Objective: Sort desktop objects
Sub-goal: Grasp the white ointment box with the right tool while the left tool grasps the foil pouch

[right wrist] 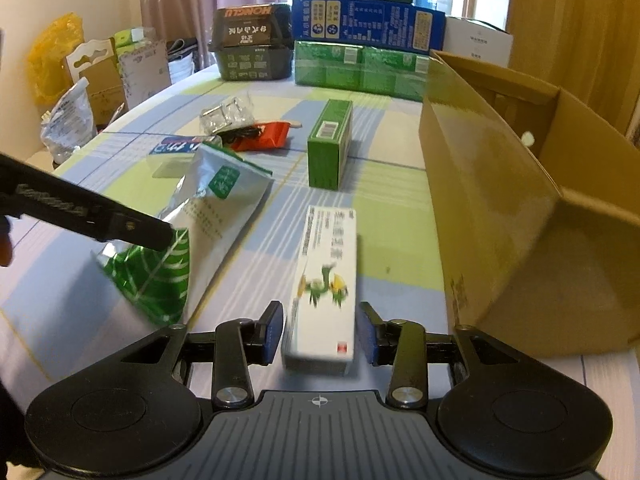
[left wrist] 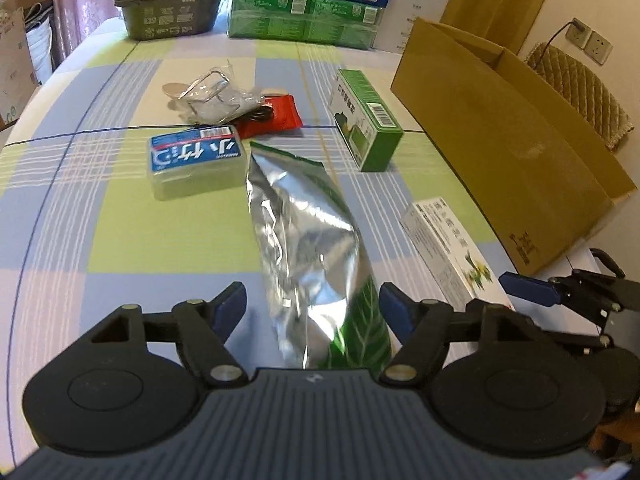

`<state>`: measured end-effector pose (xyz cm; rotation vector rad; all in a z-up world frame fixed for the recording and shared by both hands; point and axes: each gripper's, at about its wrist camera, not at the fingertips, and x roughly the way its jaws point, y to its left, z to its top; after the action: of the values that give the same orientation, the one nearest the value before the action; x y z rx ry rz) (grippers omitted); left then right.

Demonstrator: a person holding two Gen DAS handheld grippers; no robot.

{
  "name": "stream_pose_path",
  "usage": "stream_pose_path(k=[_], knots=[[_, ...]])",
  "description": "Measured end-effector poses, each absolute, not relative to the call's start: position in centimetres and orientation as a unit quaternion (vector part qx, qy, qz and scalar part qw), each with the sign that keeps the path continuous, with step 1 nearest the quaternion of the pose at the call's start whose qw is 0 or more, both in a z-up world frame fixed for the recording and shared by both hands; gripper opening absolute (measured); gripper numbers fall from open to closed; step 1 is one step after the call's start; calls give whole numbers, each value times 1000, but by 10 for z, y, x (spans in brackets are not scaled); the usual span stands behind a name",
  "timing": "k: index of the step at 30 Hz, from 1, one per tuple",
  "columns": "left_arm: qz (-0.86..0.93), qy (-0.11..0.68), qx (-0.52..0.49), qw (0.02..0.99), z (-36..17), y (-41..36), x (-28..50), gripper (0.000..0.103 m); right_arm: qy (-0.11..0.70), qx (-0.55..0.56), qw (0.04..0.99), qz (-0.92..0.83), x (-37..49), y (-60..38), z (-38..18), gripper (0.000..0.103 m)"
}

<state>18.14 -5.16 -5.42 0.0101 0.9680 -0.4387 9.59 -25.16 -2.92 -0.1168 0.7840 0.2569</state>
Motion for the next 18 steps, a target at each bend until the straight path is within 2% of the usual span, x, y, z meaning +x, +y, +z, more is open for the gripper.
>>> stream_pose_path(k=[2,14,17,18], knots=[[-211,467,6,859,-60,-57,193,71,378,-60,915,124,104,-250,-30,54],[-216,486,68,844,-83,-89,223,73,382,-64,912,134,131,-251,-41,54],[-225,485,70,842,-81,-89,219,59,386,-59,911,135,135,-250,-43,53],[-228,485,70,841,-79,-88,217,55,389,-53,910,134,136,-252,-44,43]])
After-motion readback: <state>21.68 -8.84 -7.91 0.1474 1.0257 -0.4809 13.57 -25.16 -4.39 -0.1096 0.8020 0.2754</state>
